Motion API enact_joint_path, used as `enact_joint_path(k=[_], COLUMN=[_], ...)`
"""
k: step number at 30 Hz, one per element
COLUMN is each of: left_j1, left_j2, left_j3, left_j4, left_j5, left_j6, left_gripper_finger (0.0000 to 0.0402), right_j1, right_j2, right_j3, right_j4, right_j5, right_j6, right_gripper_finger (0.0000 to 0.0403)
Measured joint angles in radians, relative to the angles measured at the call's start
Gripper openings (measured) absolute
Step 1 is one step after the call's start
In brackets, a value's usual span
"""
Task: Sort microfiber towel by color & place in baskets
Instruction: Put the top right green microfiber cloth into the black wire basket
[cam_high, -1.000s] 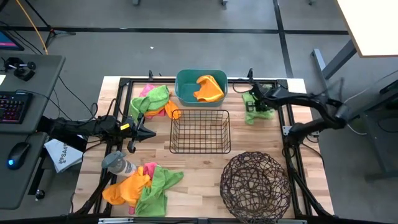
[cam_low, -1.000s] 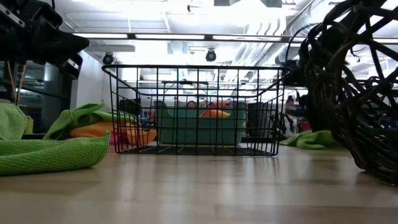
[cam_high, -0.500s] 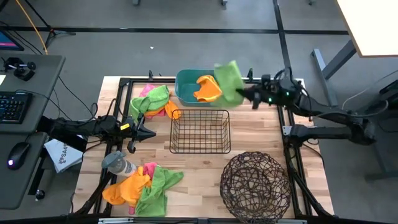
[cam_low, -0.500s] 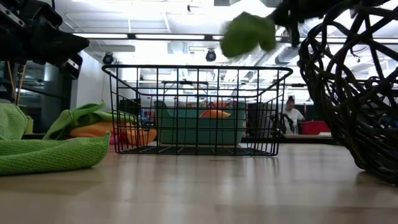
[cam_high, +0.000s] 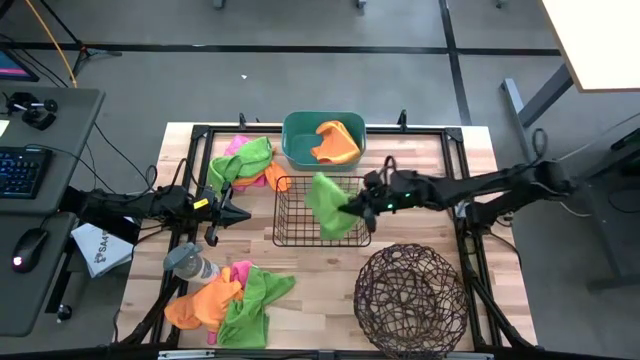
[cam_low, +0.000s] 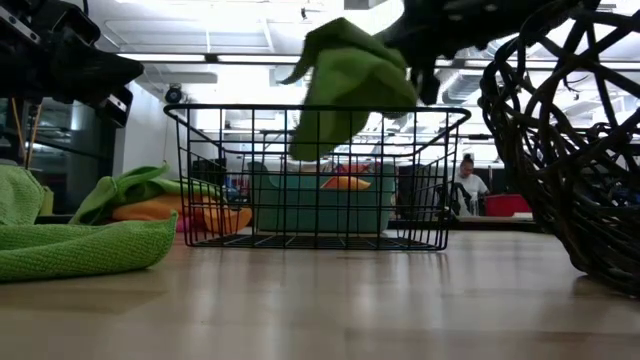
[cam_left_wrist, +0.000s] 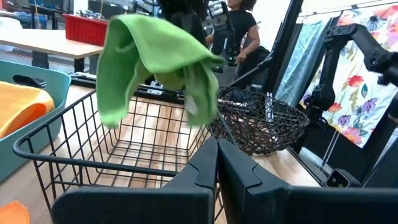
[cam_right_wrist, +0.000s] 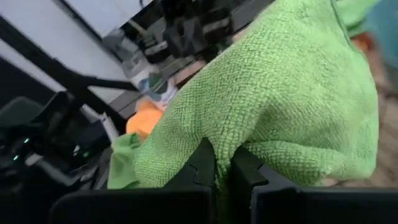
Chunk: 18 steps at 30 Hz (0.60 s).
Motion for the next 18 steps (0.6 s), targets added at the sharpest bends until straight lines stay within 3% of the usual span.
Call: enact_joint_path(k=[4, 8, 13, 18], left_j1=[0.000, 0.000, 0.000, 0.000], left_j2=[0.000, 0.000, 0.000, 0.000], left_j3=[0.000, 0.000, 0.000, 0.000], left_j4=[0.000, 0.000, 0.000, 0.000], left_j5=[0.000, 0.000, 0.000, 0.000], left_j6=[0.000, 0.000, 0.000, 0.000], left_gripper_finger=[0.0000, 0.0000, 0.0000, 0.0000], right_j1=[0.015, 0.040, 0.065, 0.066], right_j2=[0.072, 0.081, 0.060, 0.053], right_j3=[0.000, 0.000, 0.007, 0.118], right_j4=[-0.006, -0.095, -0.173, -0.260], right_j5=[-0.061, -0.082, 0.029, 0.162], right_j6=[0.033, 0.004, -0.053, -0.060], right_gripper_finger=[0.0040, 0.0103, 0.0200, 0.0284])
